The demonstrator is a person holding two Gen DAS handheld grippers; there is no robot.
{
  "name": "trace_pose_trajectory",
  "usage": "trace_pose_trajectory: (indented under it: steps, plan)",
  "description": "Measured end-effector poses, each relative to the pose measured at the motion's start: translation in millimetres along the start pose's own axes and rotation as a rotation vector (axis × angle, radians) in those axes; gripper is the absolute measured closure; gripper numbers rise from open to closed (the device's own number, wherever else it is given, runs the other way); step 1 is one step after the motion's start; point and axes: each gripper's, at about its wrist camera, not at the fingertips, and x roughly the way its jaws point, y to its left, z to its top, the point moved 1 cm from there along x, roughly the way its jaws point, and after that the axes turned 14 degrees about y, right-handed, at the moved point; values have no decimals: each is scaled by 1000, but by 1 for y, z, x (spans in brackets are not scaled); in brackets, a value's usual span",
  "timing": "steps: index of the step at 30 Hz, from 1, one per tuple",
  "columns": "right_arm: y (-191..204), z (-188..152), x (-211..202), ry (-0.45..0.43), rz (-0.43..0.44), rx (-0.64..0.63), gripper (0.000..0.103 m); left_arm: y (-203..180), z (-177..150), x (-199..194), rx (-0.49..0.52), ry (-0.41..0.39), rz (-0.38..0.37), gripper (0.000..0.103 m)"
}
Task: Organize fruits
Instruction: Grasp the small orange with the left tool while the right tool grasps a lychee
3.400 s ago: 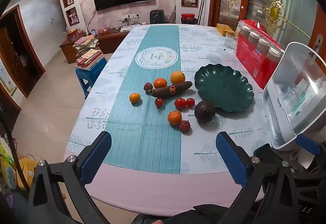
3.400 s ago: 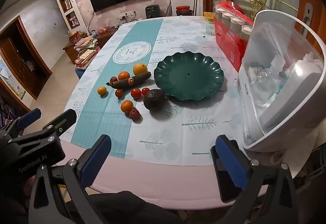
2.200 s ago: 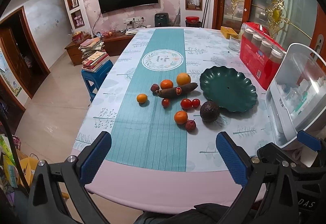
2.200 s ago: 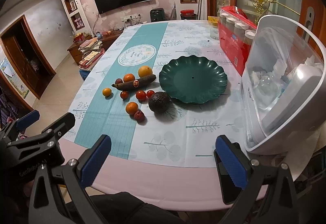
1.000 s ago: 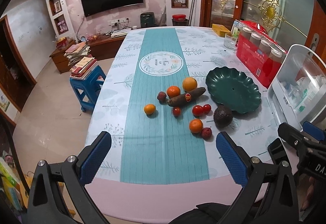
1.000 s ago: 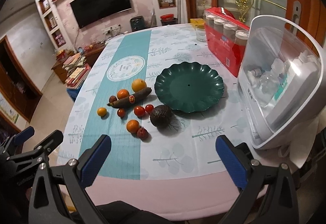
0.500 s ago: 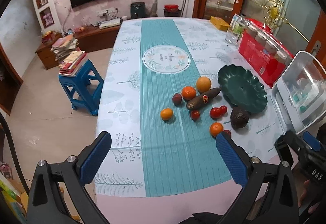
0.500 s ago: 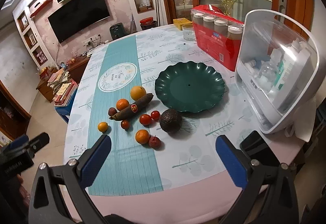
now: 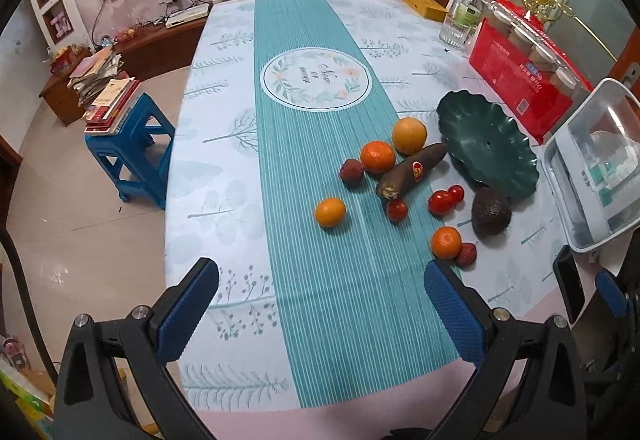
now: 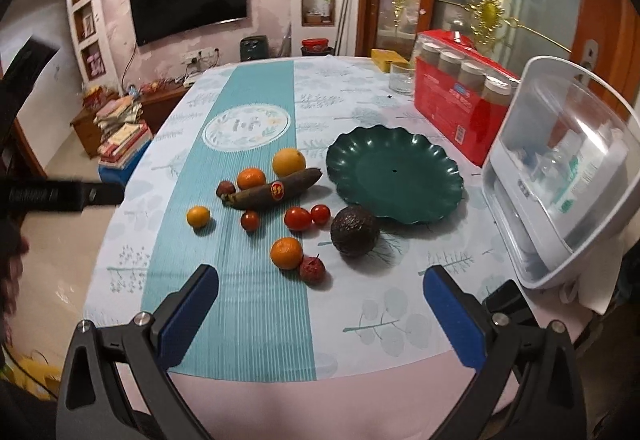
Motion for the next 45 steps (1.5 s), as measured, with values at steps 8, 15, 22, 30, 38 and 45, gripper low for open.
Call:
trace_pose_trajectory:
  steps: [8, 15, 22, 30, 38, 45]
  plan:
    - [8, 11, 40, 48, -10, -63, 6, -1, 36, 54, 1, 53, 22, 3]
    - [9, 24, 94, 149, 15, -107, 21, -1, 63, 108, 9, 95, -8, 10]
    - [10, 20, 137, 245, 23, -147, 38, -9, 78, 149, 50, 94, -48, 23]
    - [15, 17, 154, 259, 36, -186, 49, -13, 81, 167, 79, 123, -72, 43]
    - [23, 18, 160, 256, 19, -231, 62, -13, 80, 172, 84, 129, -94, 70]
    - [24, 17, 159, 267, 0, -238, 73, -8, 74, 159, 78, 107, -96, 71]
